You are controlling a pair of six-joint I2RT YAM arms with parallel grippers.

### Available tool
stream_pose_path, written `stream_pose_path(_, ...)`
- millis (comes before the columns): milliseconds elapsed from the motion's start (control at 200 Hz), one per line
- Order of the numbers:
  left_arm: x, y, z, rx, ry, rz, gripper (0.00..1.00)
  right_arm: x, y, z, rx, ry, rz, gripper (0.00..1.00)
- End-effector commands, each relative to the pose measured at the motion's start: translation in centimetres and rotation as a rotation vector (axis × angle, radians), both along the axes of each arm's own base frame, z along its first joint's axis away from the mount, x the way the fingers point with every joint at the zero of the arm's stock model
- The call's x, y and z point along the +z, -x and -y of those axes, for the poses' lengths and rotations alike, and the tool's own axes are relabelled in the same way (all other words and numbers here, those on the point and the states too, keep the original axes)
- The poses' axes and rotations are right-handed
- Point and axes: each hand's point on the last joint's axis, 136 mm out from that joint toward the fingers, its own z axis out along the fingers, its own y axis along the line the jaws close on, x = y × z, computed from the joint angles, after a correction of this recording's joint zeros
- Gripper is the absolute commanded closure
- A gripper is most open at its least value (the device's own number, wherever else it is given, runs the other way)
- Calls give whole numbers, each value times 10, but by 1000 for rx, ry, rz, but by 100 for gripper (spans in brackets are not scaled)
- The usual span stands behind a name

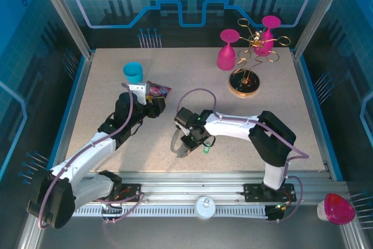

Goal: Put the keys on the keyring

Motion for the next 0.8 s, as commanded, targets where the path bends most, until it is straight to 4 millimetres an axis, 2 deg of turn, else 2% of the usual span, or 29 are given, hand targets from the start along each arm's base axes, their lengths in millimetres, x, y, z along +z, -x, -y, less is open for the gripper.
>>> stream_pose_path(0,2,1,0,-19,-10,26,38,0,-7,5,0,52,21,82)
stream_pose_path(555,4,3,-1,-19,-16,38,38,-6,-3,-9,-4,-16,-27,86)
stream_pose_path(796,4,4,-1,-28,-28,47,37,5,-7,-7,-9,-29,11,100)
